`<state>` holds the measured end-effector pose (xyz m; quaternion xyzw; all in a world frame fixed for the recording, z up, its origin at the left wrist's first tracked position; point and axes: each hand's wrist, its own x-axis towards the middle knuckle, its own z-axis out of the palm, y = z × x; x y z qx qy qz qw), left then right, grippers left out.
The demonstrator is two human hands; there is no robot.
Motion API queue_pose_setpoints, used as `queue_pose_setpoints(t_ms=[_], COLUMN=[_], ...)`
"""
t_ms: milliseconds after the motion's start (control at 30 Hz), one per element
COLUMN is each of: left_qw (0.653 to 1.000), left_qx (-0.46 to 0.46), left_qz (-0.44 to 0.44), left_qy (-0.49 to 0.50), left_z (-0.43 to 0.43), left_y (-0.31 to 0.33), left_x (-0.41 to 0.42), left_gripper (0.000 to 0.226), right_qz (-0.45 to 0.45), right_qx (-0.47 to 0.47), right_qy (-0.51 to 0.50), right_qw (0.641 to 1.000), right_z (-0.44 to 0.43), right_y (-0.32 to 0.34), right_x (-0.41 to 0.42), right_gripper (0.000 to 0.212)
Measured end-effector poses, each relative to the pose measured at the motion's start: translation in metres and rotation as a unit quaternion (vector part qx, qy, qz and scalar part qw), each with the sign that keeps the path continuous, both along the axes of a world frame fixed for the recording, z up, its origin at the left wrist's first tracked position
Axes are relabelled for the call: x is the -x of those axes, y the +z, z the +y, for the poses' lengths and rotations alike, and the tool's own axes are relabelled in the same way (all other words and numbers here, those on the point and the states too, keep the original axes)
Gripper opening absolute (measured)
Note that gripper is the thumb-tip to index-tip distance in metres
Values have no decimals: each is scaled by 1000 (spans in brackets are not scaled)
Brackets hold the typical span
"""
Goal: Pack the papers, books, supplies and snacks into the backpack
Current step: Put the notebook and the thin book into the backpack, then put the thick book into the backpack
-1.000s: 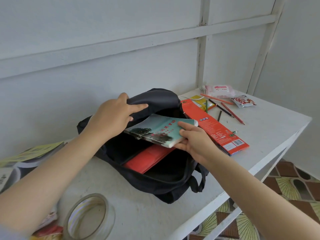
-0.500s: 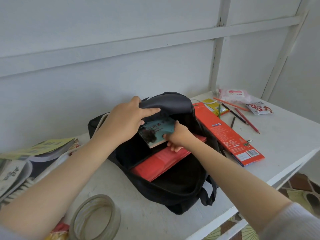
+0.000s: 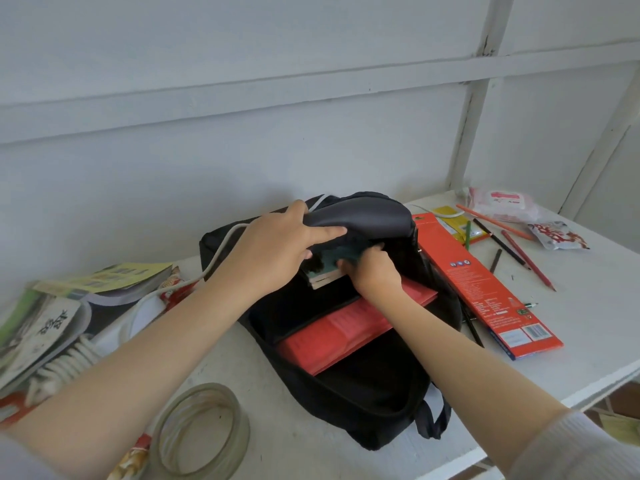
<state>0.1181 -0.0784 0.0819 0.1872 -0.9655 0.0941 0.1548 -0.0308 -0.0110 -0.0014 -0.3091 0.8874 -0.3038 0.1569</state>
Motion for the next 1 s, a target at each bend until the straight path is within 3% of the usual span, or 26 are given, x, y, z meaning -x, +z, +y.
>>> queue_pose_setpoints(t_ms=[100, 200, 300, 400, 500, 600, 667, 733, 800, 900, 1000], left_qw=[1000, 998, 985, 950, 918, 891, 881, 862, 826, 789, 799], left_qx=[-10, -48, -160, -282, -278, -220, -149, -99, -114, -156, -128], left_qz=[16, 31, 48, 127, 277, 336, 304, 225, 151, 82, 63], left_qy=[-8, -17, -38, -34, 54, 212, 329, 443, 531, 589, 585], left_z=[0, 0, -3, -4, -11, -16, -12, -3, 7, 19, 24], left_y=[-6, -17, -25, -29, -38, -56, -75, -96, -116, -138, -149], left_x=[-1, -5, -18, -42, -86, -146, -188, -223, -249, -271, -278], left_gripper=[56, 53, 46, 32, 19, 22, 35, 53, 63, 60, 61], right_qz=[62, 119, 10, -57, -7, 151, 225, 229, 221, 178, 143], right_qx=[-73, -131, -142, -141, -93, -33, -3, 7, 9, 13, 44], right_qy=[42, 206, 400, 516, 555, 543, 518, 509, 511, 518, 518], right_qw=[994, 962, 905, 843, 826, 826, 825, 830, 831, 837, 842], right_z=[12, 39, 65, 75, 60, 25, -6, -41, -79, -126, -153], right_y=[6, 26, 66, 108, 128, 132, 131, 125, 111, 82, 59], right_x=[-12, -39, -72, -100, -120, -140, -152, -166, -182, -207, -230], right_gripper=[75, 41, 47, 40, 38, 35, 36, 37, 37, 40, 44])
